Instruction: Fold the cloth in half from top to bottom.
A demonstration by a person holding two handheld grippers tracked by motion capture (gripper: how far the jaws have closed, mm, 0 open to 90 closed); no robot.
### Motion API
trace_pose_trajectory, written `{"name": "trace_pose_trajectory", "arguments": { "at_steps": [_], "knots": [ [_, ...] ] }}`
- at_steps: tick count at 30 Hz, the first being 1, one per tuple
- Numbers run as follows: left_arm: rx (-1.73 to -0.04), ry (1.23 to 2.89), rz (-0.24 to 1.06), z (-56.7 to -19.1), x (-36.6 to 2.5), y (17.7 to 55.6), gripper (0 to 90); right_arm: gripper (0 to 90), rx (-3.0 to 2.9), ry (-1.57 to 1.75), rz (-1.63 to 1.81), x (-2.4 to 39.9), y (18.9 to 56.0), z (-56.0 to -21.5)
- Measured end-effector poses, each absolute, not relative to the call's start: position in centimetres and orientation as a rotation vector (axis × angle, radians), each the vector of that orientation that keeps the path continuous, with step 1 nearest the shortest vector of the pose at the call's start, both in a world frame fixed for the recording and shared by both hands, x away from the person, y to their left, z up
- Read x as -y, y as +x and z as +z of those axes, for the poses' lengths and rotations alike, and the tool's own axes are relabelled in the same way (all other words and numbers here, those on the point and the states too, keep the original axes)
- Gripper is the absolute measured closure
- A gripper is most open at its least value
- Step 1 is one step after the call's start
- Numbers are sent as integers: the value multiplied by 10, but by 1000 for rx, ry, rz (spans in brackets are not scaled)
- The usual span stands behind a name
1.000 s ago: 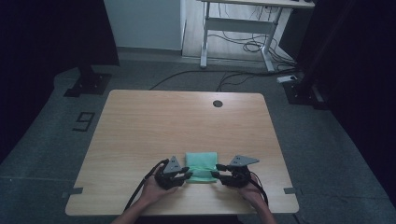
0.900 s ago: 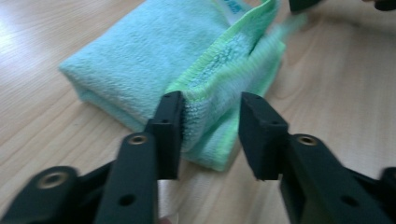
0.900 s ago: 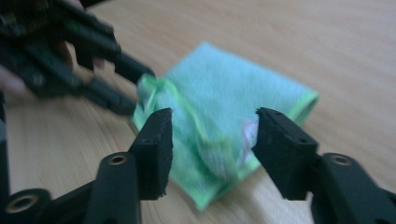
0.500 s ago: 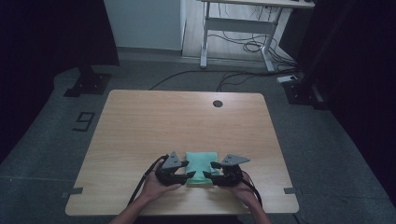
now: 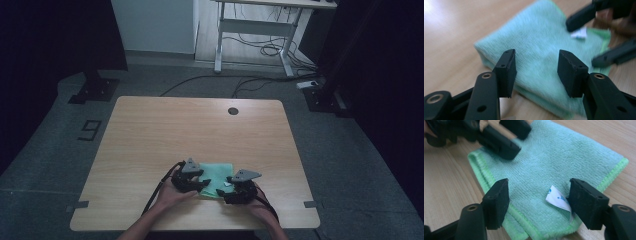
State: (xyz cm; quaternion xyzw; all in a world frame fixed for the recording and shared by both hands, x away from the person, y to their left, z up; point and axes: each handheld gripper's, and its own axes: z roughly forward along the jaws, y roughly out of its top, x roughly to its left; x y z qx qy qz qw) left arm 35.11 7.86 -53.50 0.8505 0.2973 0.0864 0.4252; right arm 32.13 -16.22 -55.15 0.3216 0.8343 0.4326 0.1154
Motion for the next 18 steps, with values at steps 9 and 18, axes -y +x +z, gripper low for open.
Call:
{"name": "trace_pose_trajectory", "arguments": {
  "at_steps": [9,18],
  "knots": [
    [-787,2141,226,-531,-69,371,487,351,-2348,943,1331,169,320,-533],
    [-804,2147,226,-538,-69,374,495,478,-2400,960,1307,161,331,-537]
  ]
}}
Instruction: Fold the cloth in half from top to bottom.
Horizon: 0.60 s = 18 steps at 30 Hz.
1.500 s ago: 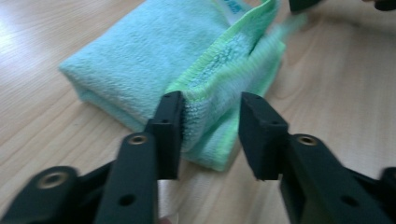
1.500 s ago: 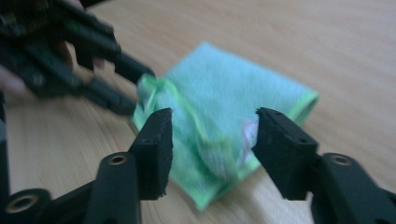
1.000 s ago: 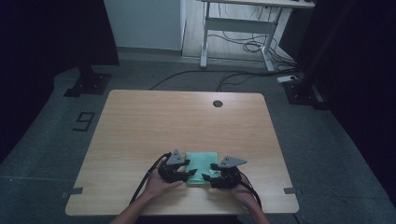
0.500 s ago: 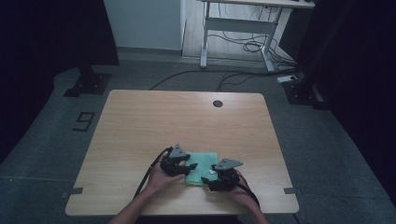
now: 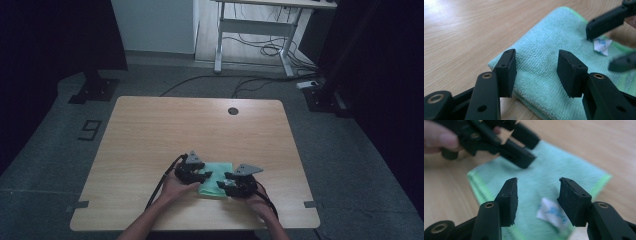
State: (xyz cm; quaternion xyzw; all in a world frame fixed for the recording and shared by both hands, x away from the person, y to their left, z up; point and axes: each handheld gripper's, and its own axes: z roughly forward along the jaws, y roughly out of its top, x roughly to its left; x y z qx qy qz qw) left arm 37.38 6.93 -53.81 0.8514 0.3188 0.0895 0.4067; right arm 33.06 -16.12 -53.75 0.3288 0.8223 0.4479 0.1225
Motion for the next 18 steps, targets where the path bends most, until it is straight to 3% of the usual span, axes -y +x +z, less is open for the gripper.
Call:
{"name": "trace_pose_trajectory", "arguments": {
  "at_steps": [5,18],
  "knots": [
    [-803,2157,213,-542,-70,375,495,395,-2419,963,1222,156,323,-549],
    [-785,2221,260,-540,-67,409,508,387,-2405,969,1144,144,347,-550]
  ]
}}
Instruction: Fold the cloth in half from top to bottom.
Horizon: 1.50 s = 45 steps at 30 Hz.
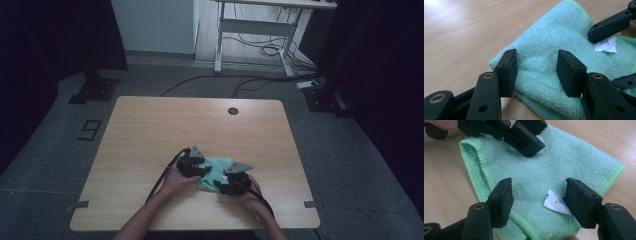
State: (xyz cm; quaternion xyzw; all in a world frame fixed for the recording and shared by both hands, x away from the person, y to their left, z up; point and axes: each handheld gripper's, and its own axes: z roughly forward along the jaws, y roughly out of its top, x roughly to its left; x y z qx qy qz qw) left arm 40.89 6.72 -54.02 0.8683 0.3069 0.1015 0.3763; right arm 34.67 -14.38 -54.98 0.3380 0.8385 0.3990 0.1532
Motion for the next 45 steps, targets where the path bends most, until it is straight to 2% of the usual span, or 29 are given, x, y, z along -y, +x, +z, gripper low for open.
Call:
{"name": "trace_pose_trajectory", "arguments": {
  "at_steps": [7,12,21,26,30,37,45],
  "knots": [
    [-816,2208,263,-540,-71,448,508,387,-2373,1034,1148,136,389,-550],
    [-831,2190,260,-540,-71,456,501,384,-2363,1060,1165,136,402,-550],
    [-800,2115,269,-519,-86,429,463,357,-2342,1075,1190,136,399,-550],
    [-761,2190,279,-528,-89,411,446,360,-2349,1085,1193,137,399,-550],
    [-761,2244,292,-538,-87,411,443,360,-2350,1085,1187,136,399,-550],
    [-803,2201,233,-541,-92,419,432,354,-2351,1089,1197,137,401,-550],
    [-789,2082,303,-509,-106,395,421,343,-2267,1046,1314,149,384,-532]
  ]
}}
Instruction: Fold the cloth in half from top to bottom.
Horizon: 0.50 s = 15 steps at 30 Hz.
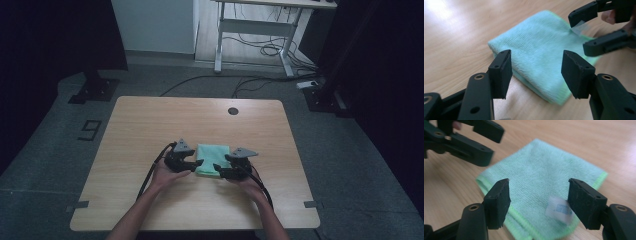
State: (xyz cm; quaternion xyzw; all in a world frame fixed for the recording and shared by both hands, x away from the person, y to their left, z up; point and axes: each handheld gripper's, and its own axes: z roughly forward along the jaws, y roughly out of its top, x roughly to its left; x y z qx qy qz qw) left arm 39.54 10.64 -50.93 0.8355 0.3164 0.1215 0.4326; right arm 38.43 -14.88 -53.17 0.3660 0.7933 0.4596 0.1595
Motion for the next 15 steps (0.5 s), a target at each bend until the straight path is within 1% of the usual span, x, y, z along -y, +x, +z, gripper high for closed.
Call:
{"name": "trace_pose_trajectory", "arguments": {
  "at_steps": [8,10,12,15],
  "knots": [
    [-780,2042,336,-496,-123,362,421,342,-2200,1017,1353,164,356,-513],
    [-787,2034,333,-496,-125,353,421,342,-2195,1015,1366,168,349,-512],
    [-795,2005,297,-500,-128,343,420,336,-2207,1007,1369,171,342,-513],
    [-797,2022,298,-508,-130,330,418,338,-2199,1021,1392,178,329,-516]
  ]
}}
